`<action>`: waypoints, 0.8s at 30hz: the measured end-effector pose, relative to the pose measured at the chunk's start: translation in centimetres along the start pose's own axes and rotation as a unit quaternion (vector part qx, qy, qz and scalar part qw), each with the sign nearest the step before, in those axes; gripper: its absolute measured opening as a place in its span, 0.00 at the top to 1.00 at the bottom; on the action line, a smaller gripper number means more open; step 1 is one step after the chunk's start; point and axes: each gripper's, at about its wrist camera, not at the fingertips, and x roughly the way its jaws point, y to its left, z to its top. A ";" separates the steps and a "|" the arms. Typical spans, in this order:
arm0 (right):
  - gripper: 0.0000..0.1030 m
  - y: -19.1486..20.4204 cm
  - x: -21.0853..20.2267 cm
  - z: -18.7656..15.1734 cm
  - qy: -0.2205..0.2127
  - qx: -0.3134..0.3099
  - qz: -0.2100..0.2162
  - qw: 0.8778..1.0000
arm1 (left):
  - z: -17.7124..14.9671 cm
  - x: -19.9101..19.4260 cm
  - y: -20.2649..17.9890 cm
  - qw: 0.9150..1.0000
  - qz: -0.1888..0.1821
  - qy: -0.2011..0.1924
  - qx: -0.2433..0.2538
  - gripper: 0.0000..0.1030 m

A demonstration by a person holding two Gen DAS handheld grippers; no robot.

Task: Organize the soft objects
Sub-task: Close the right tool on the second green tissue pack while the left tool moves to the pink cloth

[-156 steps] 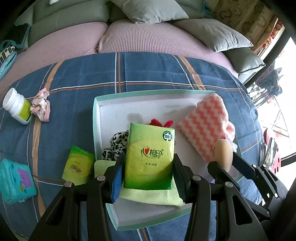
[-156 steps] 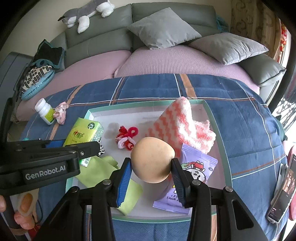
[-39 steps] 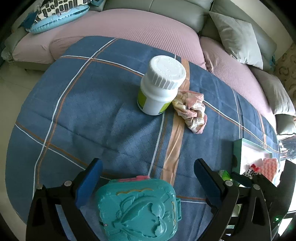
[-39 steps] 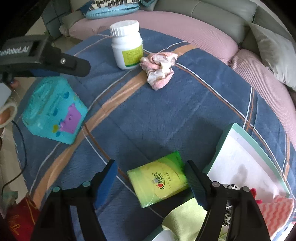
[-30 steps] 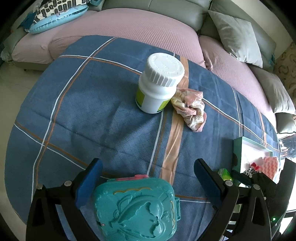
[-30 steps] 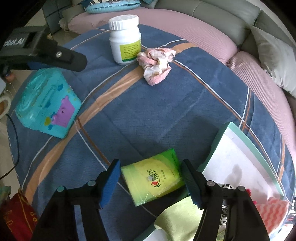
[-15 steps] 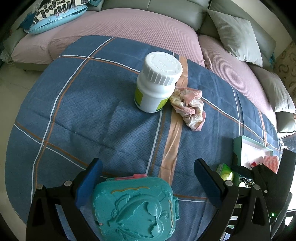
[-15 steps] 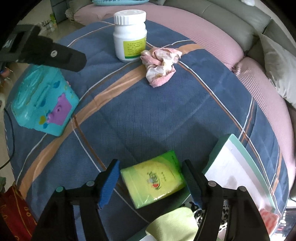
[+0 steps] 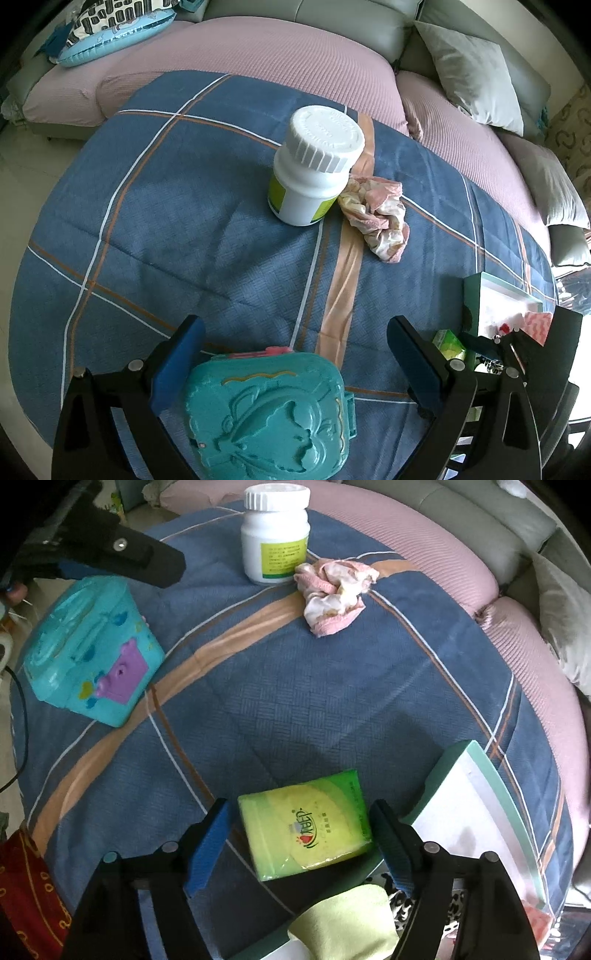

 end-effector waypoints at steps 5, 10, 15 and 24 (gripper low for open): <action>0.31 -0.4 -0.7 -0.3 -0.013 0.028 -0.001 1.000 | 0.5 0.2 -0.5 1.000 0.001 0.000 0.001 0.04; 0.31 -1.9 -1.2 -0.3 -0.029 0.087 0.010 0.996 | 1.6 0.3 -1.9 1.000 0.001 -0.001 0.013 0.04; 0.31 -3.2 -1.5 0.1 -0.045 0.143 0.020 0.988 | 3.0 0.9 -3.4 1.000 -0.007 0.002 0.017 0.04; 0.31 -3.7 -1.3 0.5 -0.061 0.174 0.027 0.982 | 5.0 3.2 -5.2 1.000 -0.019 0.017 0.005 0.14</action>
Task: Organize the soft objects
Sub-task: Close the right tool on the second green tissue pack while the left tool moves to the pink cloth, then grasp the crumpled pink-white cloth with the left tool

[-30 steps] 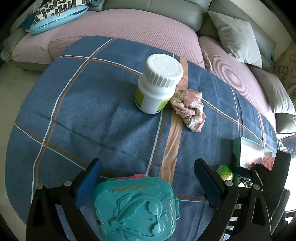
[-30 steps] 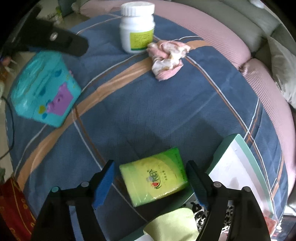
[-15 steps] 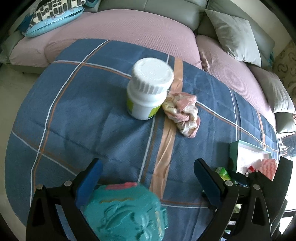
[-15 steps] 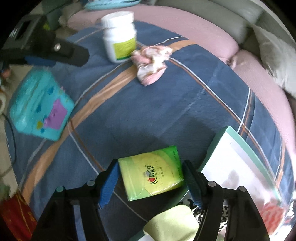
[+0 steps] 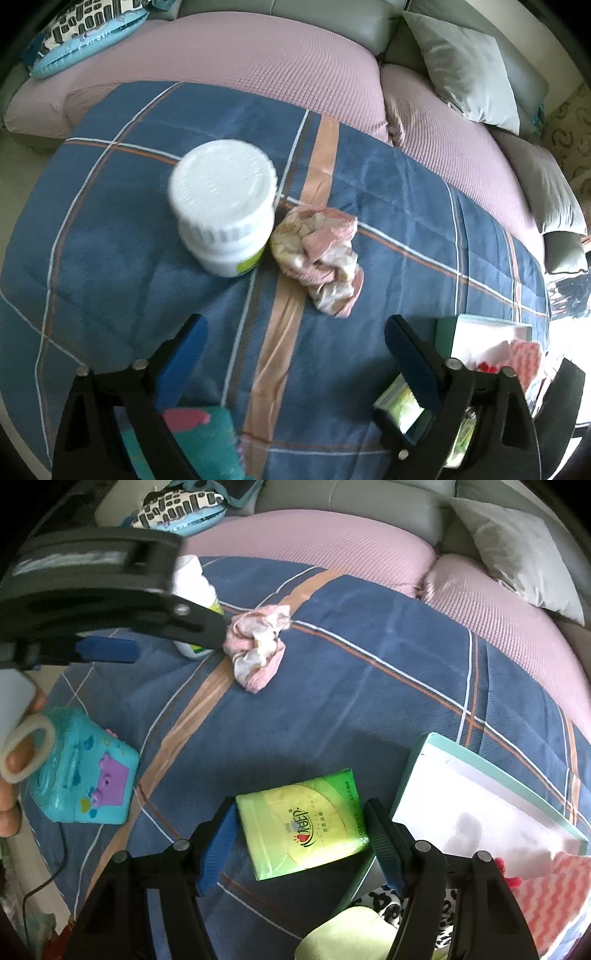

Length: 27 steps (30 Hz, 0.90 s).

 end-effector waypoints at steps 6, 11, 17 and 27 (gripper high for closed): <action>0.31 -0.3 -0.4 0.0 -0.009 0.005 0.008 1.000 | 1.2 1.6 -1.0 1.000 -0.008 0.009 -0.010 0.25; 0.31 -0.8 -0.2 0.0 -0.014 0.008 0.015 1.000 | 1.5 2.9 -1.6 1.000 -0.010 0.018 -0.015 0.32; 0.31 -1.4 -0.2 0.0 -0.022 0.024 0.024 0.999 | 1.8 4.0 -1.8 0.999 -0.009 0.022 -0.026 0.36; 0.31 -2.4 -0.2 0.3 -0.033 0.057 0.035 0.997 | 1.9 5.5 -1.8 0.999 -0.010 0.027 -0.037 0.60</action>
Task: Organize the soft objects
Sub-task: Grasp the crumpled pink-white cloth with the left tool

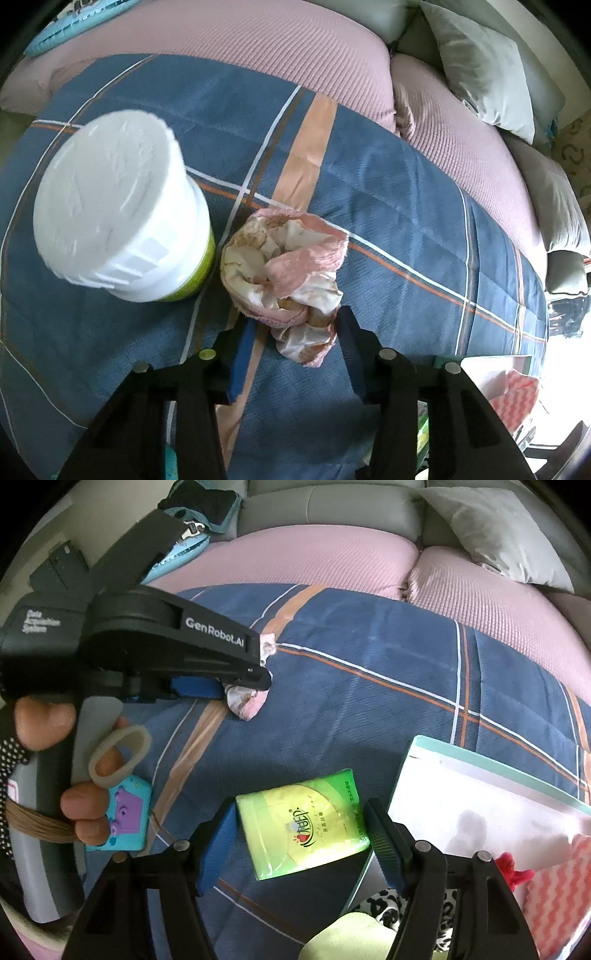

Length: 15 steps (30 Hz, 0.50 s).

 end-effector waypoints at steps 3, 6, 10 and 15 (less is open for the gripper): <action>0.31 0.1 -0.1 -0.2 -0.003 0.004 0.000 1.000 | -0.3 0.2 0.0 1.000 0.003 0.002 0.001 0.69; 0.31 0.1 -0.2 -0.3 -0.006 0.008 0.000 1.000 | -0.5 0.3 0.0 1.000 0.002 0.002 -0.002 0.76; 0.31 0.2 -0.4 -0.6 -0.008 0.010 0.001 1.000 | -1.1 0.0 0.1 1.000 -0.001 0.001 -0.003 0.80; 0.31 0.3 -0.5 -1.0 -0.009 0.017 0.004 1.000 | -2.1 -0.5 0.4 1.000 -0.007 0.003 -0.006 0.81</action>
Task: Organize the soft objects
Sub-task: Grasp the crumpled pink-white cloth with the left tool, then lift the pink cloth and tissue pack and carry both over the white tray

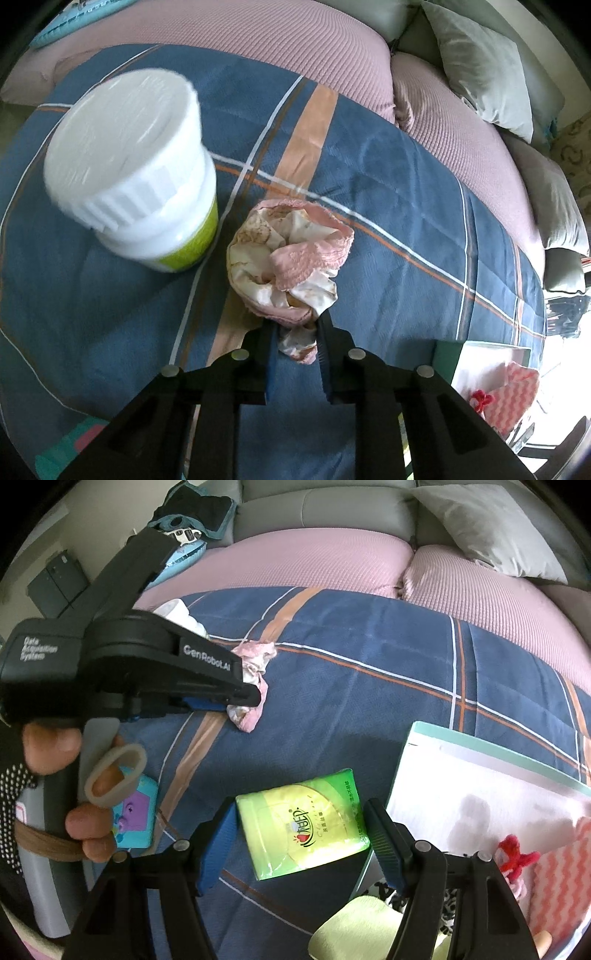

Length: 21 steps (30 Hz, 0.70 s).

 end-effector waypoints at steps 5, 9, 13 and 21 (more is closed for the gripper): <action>0.31 0.2 -0.8 -0.5 -0.006 0.002 0.002 1.000 | -0.7 -0.3 0.3 1.000 -0.004 0.001 -0.008 0.81; 0.31 0.1 -1.5 -0.8 -0.012 0.006 0.006 1.000 | -1.4 -0.7 0.3 1.000 -0.010 -0.002 -0.015 0.82; 0.31 0.0 -2.2 -0.9 -0.020 0.007 0.007 1.000 | -1.7 -1.5 0.4 1.000 -0.016 -0.014 -0.023 0.82; 0.31 -0.4 -3.7 -1.0 -0.037 0.010 0.003 0.999 | -3.1 -4.3 0.2 0.998 -0.023 -0.047 -0.025 0.82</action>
